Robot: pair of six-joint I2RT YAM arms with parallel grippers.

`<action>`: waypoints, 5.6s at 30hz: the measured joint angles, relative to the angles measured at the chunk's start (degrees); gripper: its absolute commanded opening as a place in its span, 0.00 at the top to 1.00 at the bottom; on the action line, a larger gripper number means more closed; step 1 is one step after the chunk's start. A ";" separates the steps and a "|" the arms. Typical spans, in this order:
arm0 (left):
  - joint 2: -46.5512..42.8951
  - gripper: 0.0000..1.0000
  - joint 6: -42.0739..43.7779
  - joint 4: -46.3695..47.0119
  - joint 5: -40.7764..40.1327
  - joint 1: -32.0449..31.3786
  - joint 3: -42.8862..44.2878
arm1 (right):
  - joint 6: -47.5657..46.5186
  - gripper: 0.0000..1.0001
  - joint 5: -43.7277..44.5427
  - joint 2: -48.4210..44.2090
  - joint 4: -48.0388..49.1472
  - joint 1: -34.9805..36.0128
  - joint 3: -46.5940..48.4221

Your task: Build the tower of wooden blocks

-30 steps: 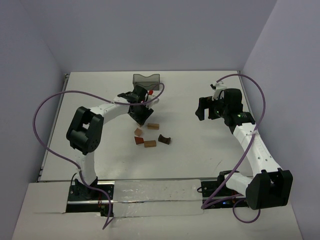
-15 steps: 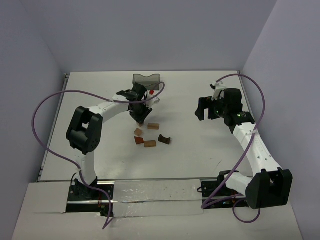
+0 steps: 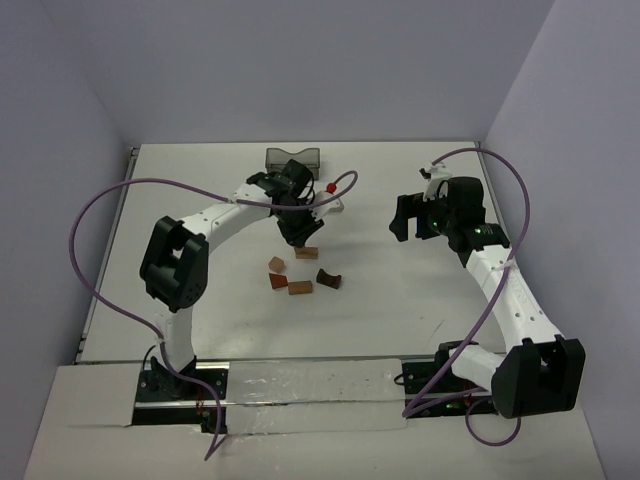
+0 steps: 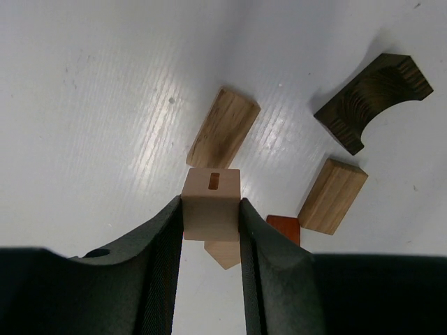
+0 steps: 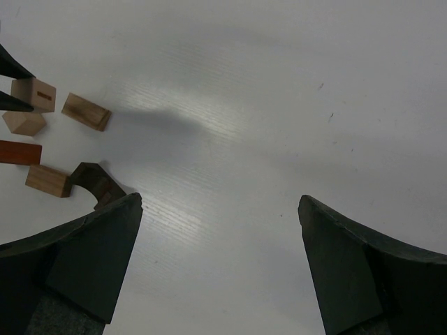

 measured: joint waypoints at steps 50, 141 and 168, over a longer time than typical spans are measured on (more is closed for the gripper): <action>5.69 0.75 22.96 -4.07 -0.17 -1.95 3.05 | 0.00 0.00 1.33 0.00 0.07 0.00 0.00; 8.87 0.01 21.15 -6.45 -0.24 -2.41 5.96 | 0.00 0.00 1.46 1.51 0.44 -0.09 0.00; -30.84 0.01 -11.48 13.05 21.67 27.54 -15.41 | -8.32 0.06 -0.40 12.00 -5.89 14.34 22.21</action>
